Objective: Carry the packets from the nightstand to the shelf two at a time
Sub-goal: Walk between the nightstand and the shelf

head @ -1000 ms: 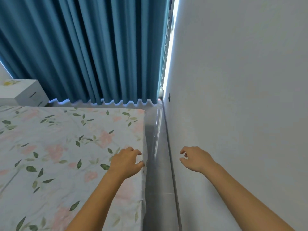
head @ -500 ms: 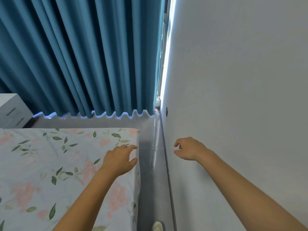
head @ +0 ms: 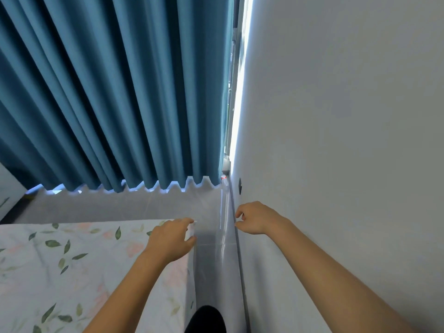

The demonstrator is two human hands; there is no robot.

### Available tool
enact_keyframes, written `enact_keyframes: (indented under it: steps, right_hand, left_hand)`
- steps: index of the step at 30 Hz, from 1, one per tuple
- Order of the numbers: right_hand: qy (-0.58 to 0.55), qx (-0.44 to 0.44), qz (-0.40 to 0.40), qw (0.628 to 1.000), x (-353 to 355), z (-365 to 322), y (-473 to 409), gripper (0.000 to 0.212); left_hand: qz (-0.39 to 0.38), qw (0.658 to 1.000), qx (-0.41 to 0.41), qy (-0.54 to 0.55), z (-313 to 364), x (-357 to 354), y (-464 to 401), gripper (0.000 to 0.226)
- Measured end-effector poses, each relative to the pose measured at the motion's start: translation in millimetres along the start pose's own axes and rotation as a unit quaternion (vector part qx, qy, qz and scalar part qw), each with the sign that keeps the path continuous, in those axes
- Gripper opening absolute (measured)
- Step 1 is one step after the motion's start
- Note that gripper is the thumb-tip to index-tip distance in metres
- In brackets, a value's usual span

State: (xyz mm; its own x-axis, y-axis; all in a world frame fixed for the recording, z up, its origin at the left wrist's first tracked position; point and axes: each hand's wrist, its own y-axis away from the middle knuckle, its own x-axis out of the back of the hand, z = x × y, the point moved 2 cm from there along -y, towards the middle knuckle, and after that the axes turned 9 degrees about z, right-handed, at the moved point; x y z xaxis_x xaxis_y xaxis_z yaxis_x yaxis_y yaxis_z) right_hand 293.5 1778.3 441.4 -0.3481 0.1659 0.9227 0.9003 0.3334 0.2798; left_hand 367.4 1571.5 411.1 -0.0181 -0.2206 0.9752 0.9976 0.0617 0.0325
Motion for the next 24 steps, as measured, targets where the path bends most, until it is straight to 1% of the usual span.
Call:
enact_keyframes:
  steps: [5,8,11,13,16,19,24]
  right_hand:
    - [0.008,-0.007,0.007,1.0,19,13,-80,0.039]
    - [0.013,-0.011,0.005,1.0,32,18,-147,0.04]
    - [0.027,-0.014,0.004,1.0,46,16,-221,0.037]
    - [0.035,-0.016,-0.004,0.999,57,8,-268,0.035]
    - [0.021,-0.011,-0.009,1.0,77,-7,-331,0.041]
    - [0.0,-0.004,0.02,1.0,98,-18,-388,0.045]
    - [0.018,0.006,0.01,1.0,116,-23,-474,0.035]
  left_hand:
    - [0.015,1.0,-0.013,-0.001,-9,5,-95,0.05]
    - [0.022,1.0,-0.008,0.007,-23,6,-164,0.049]
    - [0.025,1.0,-0.005,0.015,-45,8,-233,0.049]
    - [0.008,0.999,0.001,0.031,-62,13,-274,0.049]
    - [-0.012,0.999,0.011,0.028,-87,22,-331,0.05]
    - [0.006,1.0,0.019,-0.007,-109,35,-391,0.049]
    - [0.009,0.999,0.044,0.021,-135,43,-473,0.046]
